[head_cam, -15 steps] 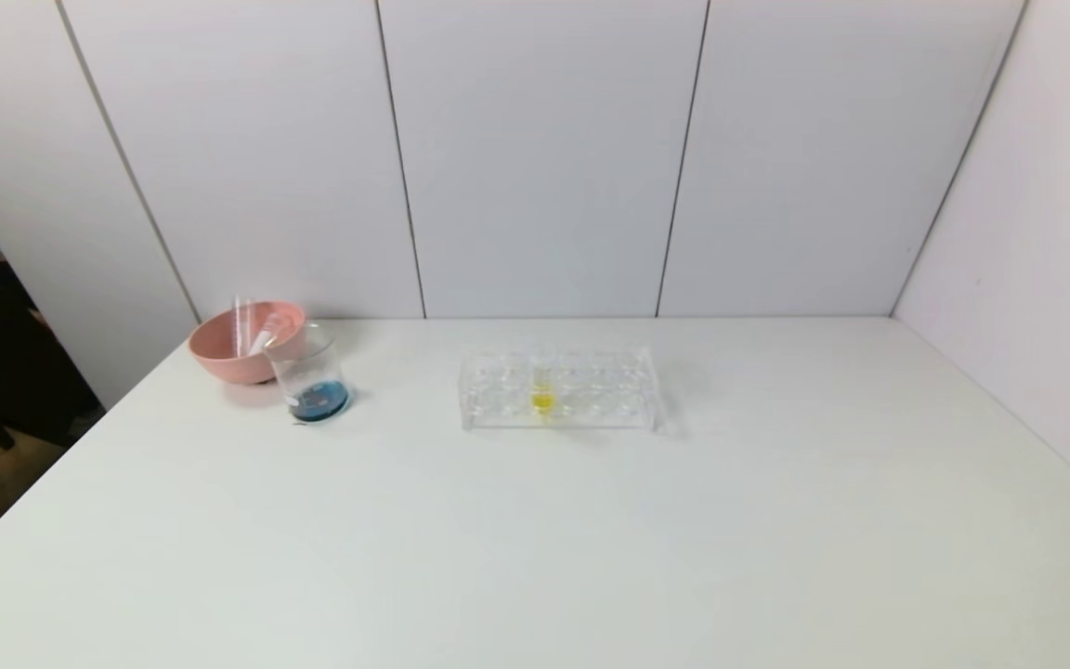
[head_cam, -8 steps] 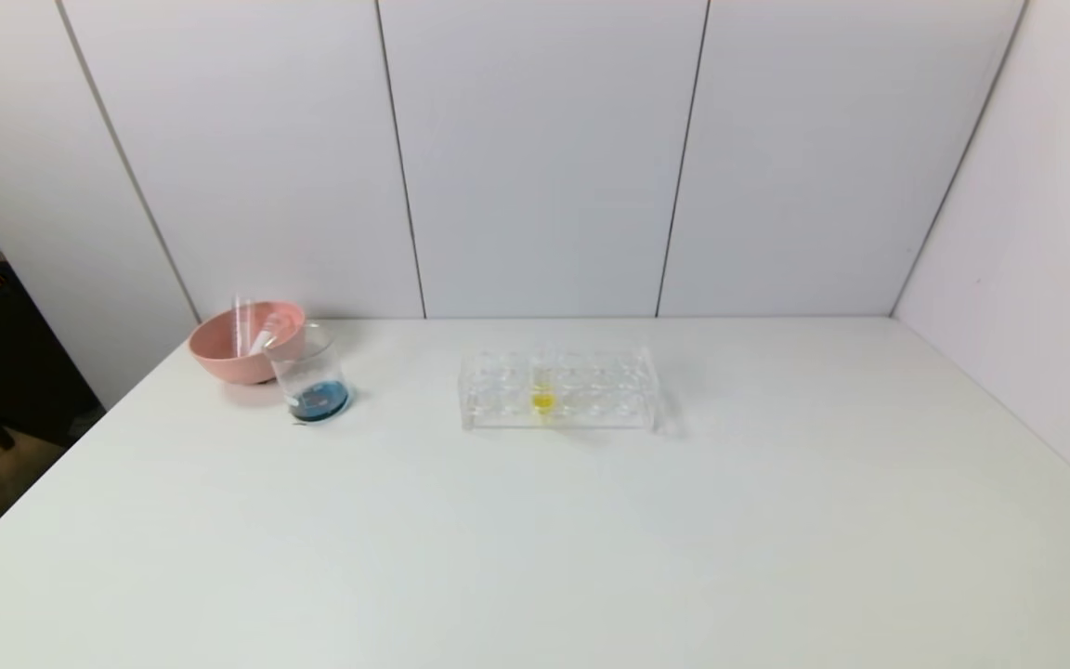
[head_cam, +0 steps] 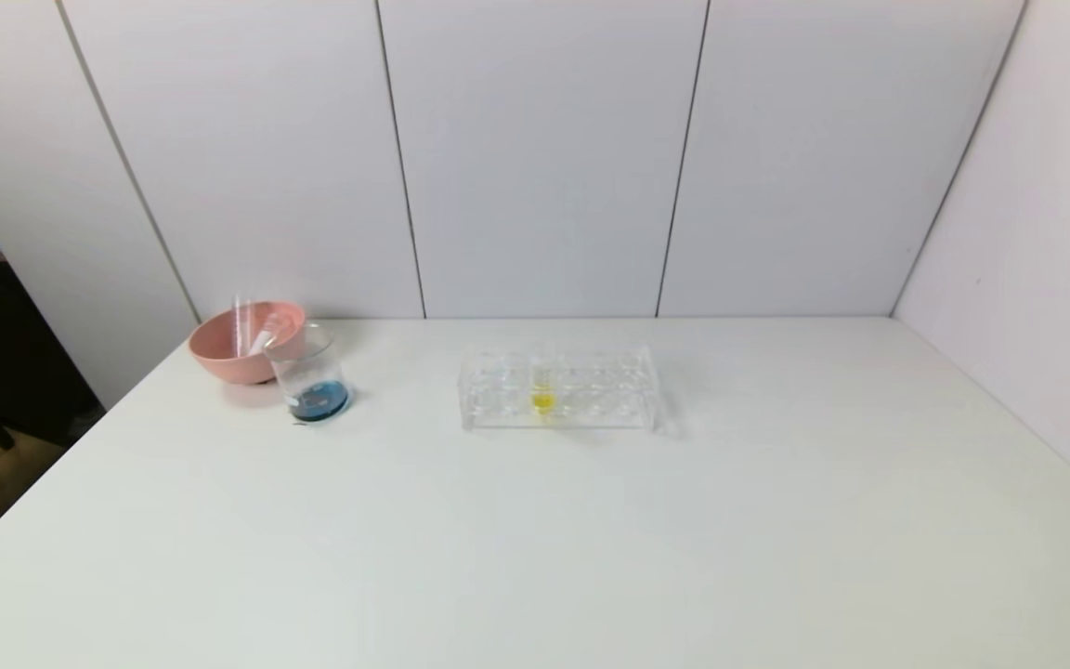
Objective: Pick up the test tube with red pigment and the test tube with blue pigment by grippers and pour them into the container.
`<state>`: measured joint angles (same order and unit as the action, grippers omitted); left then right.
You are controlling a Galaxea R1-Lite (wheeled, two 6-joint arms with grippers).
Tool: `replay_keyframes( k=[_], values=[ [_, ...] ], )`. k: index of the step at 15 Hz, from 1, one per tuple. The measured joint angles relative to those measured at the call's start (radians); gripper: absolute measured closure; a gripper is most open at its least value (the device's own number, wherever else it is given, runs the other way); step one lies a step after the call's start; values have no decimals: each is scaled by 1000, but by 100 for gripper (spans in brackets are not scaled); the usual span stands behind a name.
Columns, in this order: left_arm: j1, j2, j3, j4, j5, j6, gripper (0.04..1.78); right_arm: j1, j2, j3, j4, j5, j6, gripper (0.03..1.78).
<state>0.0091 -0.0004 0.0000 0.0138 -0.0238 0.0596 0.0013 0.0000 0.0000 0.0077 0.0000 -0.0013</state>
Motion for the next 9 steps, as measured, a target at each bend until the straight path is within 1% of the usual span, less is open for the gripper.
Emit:
replay_keyframes(
  k=[9],
  values=[
    [0,0,0,0,0,0,4,0,0,0,0,0,-1,4]
  ],
)
